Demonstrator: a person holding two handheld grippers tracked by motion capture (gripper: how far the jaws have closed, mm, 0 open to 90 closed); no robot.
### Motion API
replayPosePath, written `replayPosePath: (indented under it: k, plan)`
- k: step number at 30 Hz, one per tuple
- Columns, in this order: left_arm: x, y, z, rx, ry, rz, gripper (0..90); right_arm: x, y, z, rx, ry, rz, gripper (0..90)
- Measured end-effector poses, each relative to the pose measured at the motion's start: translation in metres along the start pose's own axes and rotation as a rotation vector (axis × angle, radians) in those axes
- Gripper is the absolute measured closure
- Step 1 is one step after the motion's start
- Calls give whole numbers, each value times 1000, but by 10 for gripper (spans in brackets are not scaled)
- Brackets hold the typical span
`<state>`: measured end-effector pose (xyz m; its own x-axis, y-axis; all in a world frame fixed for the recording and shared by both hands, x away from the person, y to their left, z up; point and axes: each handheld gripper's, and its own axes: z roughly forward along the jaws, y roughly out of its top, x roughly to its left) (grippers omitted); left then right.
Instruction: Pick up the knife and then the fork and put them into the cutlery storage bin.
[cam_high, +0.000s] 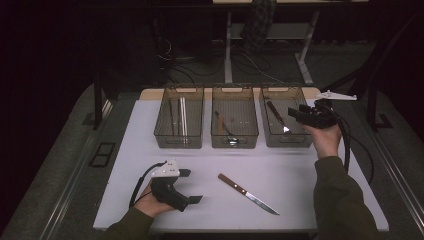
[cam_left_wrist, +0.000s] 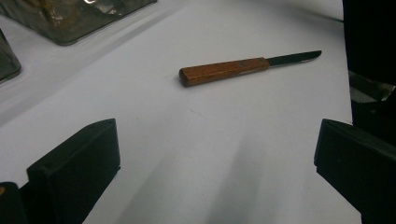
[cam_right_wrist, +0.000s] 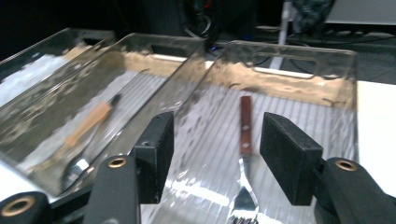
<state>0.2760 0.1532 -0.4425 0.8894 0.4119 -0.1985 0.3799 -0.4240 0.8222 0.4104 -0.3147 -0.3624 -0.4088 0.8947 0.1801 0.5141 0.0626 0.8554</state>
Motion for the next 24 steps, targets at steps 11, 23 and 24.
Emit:
replayPosePath:
  k: [11,23,24]
  plan:
    - [0,0,1,3,9,-1,0,31,-14,-29,107,128,-102,413]
    - [0,0,1,7,15,0,0,76,-61,-41,257,272,-238,673]
    - [0,0,1,6,15,0,0,79,-64,-41,268,279,-247,696]
